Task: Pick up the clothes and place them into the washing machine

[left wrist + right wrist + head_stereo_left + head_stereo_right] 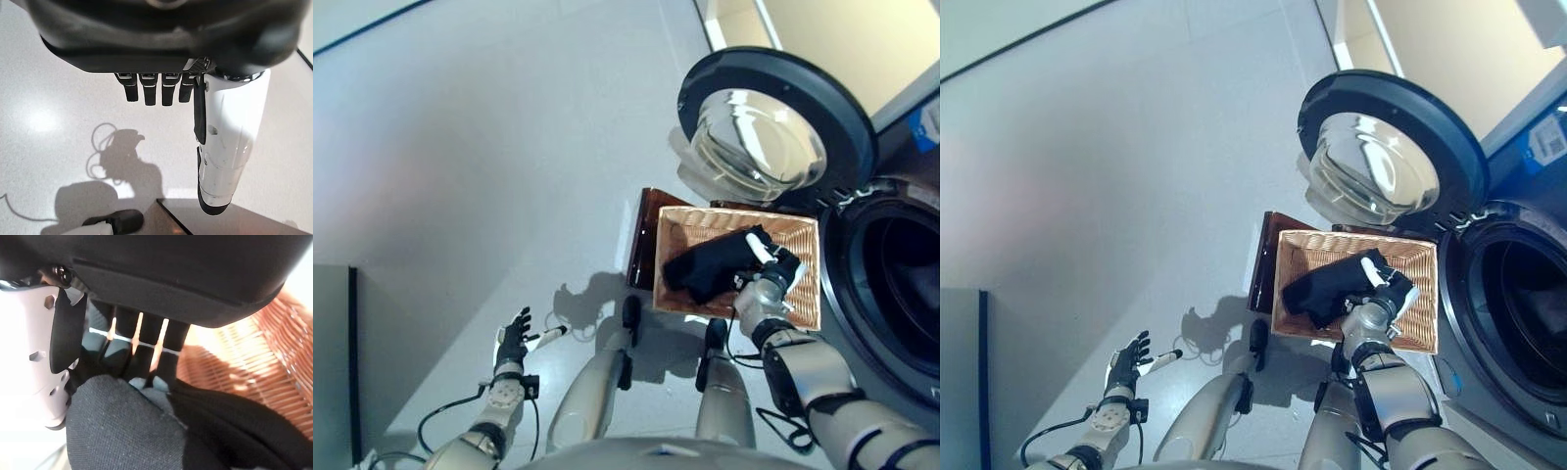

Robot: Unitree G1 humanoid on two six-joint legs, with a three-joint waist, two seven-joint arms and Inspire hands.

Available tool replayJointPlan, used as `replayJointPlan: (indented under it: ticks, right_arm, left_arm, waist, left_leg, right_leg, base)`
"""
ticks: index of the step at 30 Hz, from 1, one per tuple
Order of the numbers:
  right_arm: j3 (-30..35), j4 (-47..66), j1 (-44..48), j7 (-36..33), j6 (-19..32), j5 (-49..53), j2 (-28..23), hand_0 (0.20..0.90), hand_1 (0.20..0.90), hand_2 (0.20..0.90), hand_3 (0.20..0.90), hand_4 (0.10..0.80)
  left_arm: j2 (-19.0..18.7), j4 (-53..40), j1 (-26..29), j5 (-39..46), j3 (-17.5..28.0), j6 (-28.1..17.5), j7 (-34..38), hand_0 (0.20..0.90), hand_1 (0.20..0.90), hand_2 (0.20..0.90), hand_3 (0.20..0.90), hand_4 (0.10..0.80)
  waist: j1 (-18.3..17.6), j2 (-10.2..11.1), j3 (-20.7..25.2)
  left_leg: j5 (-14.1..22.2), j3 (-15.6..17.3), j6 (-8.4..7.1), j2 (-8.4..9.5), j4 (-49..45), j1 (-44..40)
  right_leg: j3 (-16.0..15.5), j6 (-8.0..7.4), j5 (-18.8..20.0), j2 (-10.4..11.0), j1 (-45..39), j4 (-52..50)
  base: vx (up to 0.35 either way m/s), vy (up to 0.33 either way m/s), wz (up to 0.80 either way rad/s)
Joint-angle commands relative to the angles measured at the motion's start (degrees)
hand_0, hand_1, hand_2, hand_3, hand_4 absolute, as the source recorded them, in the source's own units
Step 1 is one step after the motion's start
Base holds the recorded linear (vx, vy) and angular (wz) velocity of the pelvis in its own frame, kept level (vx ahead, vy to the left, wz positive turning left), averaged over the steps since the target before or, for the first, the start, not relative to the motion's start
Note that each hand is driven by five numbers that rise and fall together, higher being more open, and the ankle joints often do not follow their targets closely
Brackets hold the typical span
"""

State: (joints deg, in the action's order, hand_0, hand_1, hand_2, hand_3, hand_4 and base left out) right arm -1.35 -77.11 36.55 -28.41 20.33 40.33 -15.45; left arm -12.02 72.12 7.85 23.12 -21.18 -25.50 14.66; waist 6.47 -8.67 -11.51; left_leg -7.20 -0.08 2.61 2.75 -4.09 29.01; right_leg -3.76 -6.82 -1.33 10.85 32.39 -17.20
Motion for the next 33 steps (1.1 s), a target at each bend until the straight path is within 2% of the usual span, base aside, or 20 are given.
replayJointPlan:
  ticks: [1, 12, 16, 21, 26, 33]
  right_arm:
    - [0.3, 4.7, 0.6, 0.8, 6.3, 1.1, -4.1, 0.200, 0.200, 0.200, 0.200, 0.300]
    - [3.3, 6.5, -2.0, 2.0, 7.6, 3.6, -5.6, 0.200, 0.200, 0.200, 0.200, 0.300]
    - [4.5, 9.5, -3.0, 2.5, 9.1, 5.9, -4.6, 0.200, 0.200, 0.200, 0.200, 0.300]
    - [7.6, 16.1, -2.9, 3.7, 12.4, 10.2, -4.1, 0.200, 0.200, 0.200, 0.200, 0.300]
    - [8.3, 16.8, -3.9, 3.2, 13.1, 9.8, -3.9, 0.200, 0.200, 0.200, 0.200, 0.300]
    - [9.4, 18.6, -5.6, 8.5, 15.1, 16.3, -1.7, 0.200, 0.200, 0.200, 0.200, 0.300]
  left_arm:
    - [-0.3, 4.5, 0.8, 2.4, 1.8, -2.3, -0.1, 0.900, 0.900, 0.900, 0.900, 0.800]
    - [0.7, 4.7, 0.0, 4.2, 1.9, -2.2, -1.9, 0.900, 0.900, 0.900, 0.900, 0.800]
    - [1.0, 4.9, -0.3, 5.1, 1.9, -2.2, -2.4, 0.900, 0.900, 0.900, 0.900, 0.800]
    - [1.5, 3.4, -0.6, 6.4, 1.0, -2.4, -3.2, 0.900, 0.900, 0.900, 0.900, 0.800]
    - [2.3, 3.5, -0.8, 7.3, -0.1, -2.2, -4.3, 0.900, 0.900, 0.900, 0.900, 0.800]
    - [2.1, 3.2, -0.9, 7.2, 0.9, -2.2, -4.3, 0.900, 0.900, 0.900, 0.900, 0.800]
  waist:
    - [-0.5, 0.2, 1.2]
    - [-1.8, -0.8, 3.0]
    - [-2.3, -1.2, 3.7]
    - [-3.0, -2.4, 2.0]
    - [-3.3, -2.6, 1.7]
    - [-3.5, -3.3, 3.0]
  left_leg:
    - [5.3, -0.2, -3.30, 1.16, -1.1, -1.0]
    - [4.8, 0.8, -3.49, 0.53, 0.6, -3.1]
    - [4.8, 0.9, -3.61, 0.47, 1.0, -3.6]
    - [6.1, 1.7, -3.36, 0.43, -1.9, -1.8]
    - [6.0, 2.2, -3.41, 0.23, -1.5, -1.8]
    - [6.5, 2.4, -3.43, 0.57, -1.6, -1.9]
  right_leg:
    - [0.5, 1.60, 4.7, 0.0, -6.0, 9.7]
    - [1.8, 1.65, 4.8, -0.6, -6.3, 10.3]
    - [2.1, 1.66, 4.4, -0.7, -6.4, 10.2]
    - [3.1, 2.03, 3.4, -1.2, -4.0, 7.4]
    - [3.5, 1.86, 3.5, -1.3, -3.7, 7.7]
    - [4.2, 1.93, 3.2, -1.2, -3.2, 7.2]
  base:
    - [0.022, -0.022, -0.13]
    - [0.027, -0.018, -0.11]
    - [0.033, -0.016, -0.04]
    - [-0.022, 0.007, -0.05]
    - [-0.003, 0.000, -0.11]
    - [0.029, 0.009, -0.06]
